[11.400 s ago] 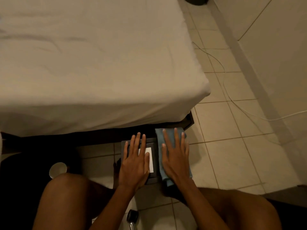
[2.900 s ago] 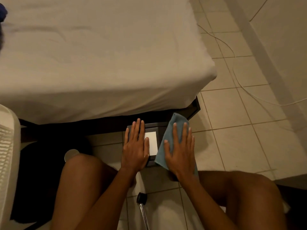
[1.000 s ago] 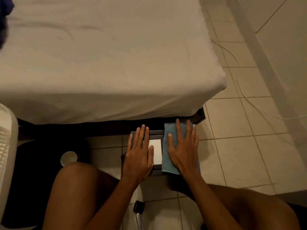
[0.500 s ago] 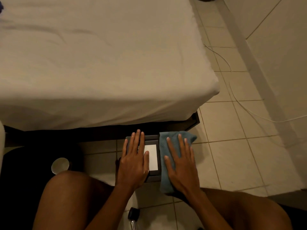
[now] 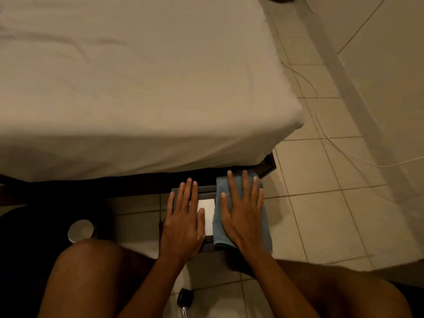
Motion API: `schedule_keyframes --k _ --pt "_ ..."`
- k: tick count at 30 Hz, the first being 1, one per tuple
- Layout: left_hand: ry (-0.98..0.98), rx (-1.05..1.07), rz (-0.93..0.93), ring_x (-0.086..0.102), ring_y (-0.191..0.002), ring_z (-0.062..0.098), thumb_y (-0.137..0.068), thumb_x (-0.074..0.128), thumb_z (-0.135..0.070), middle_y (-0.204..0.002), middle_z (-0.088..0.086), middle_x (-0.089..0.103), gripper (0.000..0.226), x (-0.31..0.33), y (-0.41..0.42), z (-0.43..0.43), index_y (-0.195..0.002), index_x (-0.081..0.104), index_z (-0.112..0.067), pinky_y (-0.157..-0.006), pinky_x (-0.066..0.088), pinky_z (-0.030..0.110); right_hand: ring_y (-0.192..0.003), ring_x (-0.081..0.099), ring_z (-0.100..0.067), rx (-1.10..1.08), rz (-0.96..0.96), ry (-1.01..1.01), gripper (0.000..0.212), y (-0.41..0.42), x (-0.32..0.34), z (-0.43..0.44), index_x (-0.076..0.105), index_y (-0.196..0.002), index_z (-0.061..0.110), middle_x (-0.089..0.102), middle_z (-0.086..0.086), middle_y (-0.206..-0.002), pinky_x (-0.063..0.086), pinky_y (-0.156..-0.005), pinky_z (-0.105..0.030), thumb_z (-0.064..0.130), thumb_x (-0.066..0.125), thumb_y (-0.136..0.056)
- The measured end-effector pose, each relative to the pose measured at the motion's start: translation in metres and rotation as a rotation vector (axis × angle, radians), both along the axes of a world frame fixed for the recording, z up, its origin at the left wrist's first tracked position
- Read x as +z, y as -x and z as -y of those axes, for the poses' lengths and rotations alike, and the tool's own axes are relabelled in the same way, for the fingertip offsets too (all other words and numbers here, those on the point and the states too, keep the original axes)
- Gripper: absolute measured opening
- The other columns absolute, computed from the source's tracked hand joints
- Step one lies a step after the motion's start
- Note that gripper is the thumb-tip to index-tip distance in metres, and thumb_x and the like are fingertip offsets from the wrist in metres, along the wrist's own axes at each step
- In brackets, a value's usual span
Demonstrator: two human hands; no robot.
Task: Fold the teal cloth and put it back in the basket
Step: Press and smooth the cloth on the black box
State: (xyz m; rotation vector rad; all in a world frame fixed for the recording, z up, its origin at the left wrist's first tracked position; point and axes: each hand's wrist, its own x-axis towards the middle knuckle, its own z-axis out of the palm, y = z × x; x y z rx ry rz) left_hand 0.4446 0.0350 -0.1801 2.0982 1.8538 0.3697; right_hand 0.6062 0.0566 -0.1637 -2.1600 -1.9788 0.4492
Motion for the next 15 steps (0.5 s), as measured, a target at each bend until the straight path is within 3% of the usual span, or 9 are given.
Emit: schedule_keyframes --k 5,8,10,12,15 --pt "0.024 -0.003 0.011 -0.003 -0.154 0.017 -0.103 0.025 -0.037 -0.166 0.005 0.001 0.063 0.003 -0.001 0.001 -0.157 0.005 -0.012 -0.124 0.010 0.044 -0.153 -0.014 -0.018 0.228 -0.019 0.022 0.064 -0.025 -0.001 0.044 0.001 -0.157 0.040 -0.011 0.003 -0.167 0.005 -0.124 -0.054 0.060 0.021 -0.100" --pt "0.022 0.005 0.005 -0.005 -0.154 0.016 -0.103 0.024 -0.037 -0.166 0.004 -0.002 0.064 0.002 -0.001 0.002 -0.157 0.002 -0.013 -0.125 0.007 0.042 -0.154 -0.010 -0.025 -0.001 -0.029 0.011 0.065 -0.023 -0.004 0.004 0.005 -0.158 0.038 -0.006 -0.001 -0.168 0.010 -0.123 -0.056 0.059 0.023 -0.099" --pt "0.013 0.007 0.002 -0.003 -0.154 0.016 -0.103 0.025 -0.036 -0.166 0.005 0.001 0.063 0.002 0.000 0.002 -0.157 0.004 -0.012 -0.125 0.007 0.042 -0.154 -0.009 -0.030 -0.045 -0.017 0.003 0.064 0.000 0.000 -0.001 0.005 -0.158 0.037 -0.006 -0.004 -0.168 0.006 -0.124 -0.055 0.055 0.027 -0.100" --pt "0.012 0.002 0.012 -0.002 -0.154 0.017 -0.103 0.026 -0.035 -0.166 0.006 0.002 0.063 0.002 0.000 0.003 -0.157 0.005 -0.012 -0.125 0.007 0.042 -0.154 -0.013 -0.025 0.091 -0.036 0.005 0.065 0.006 0.001 0.025 0.002 -0.158 0.037 -0.010 -0.001 -0.168 -0.002 -0.124 -0.050 0.053 0.029 -0.101" --pt "0.017 -0.001 0.021 -0.003 -0.154 0.017 -0.103 0.026 -0.036 -0.166 0.005 0.000 0.063 0.002 -0.001 0.003 -0.157 0.004 -0.012 -0.125 0.005 0.042 -0.154 -0.011 -0.019 0.207 -0.012 -0.010 0.065 -0.024 -0.002 0.047 0.004 -0.158 0.036 -0.006 0.000 -0.168 0.006 -0.124 -0.053 0.057 0.026 -0.100"
